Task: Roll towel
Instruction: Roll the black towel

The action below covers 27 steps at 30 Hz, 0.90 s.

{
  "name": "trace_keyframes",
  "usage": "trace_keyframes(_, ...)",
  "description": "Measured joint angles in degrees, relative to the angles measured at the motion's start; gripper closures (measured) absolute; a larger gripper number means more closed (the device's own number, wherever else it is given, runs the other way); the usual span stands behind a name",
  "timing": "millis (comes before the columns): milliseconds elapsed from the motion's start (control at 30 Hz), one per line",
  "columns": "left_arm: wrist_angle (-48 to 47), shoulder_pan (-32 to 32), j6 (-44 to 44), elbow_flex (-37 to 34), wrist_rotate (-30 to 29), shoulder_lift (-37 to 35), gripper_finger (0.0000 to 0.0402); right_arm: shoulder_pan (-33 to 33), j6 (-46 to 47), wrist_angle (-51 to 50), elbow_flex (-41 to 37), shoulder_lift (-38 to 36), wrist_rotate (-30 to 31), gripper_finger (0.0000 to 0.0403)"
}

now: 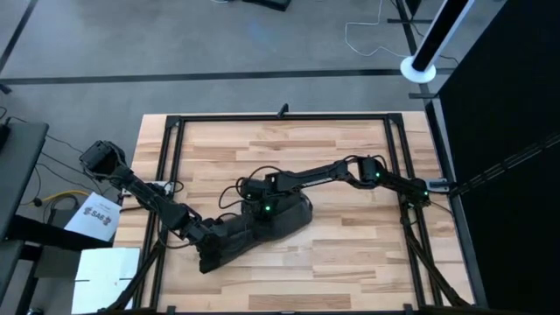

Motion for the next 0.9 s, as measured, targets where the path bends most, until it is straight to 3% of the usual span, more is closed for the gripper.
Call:
trace_keyframes(167,0.0,0.0,0.2,0.0,0.0,0.1,0.0365,0.3,0.0,0.2,0.0,0.6,0.5,0.0375)
trace_keyframes(433,0.5,-0.1,0.9,-0.2,0.1,0.1,0.0382,0.8,-5.1,1.4,-0.2,0.6,0.8,0.0373)
trace_keyframes(700,0.5,-2.3,0.0,-0.2,-1.7,0.2,0.0382,0.5,-5.4,2.2,-0.2,0.6,1.2,0.0288)
trace_keyframes(900,0.5,-3.9,-1.1,-0.2,-3.5,0.2,0.0382,-0.3,-4.3,0.6,1.4,0.8,-0.1,0.0278)
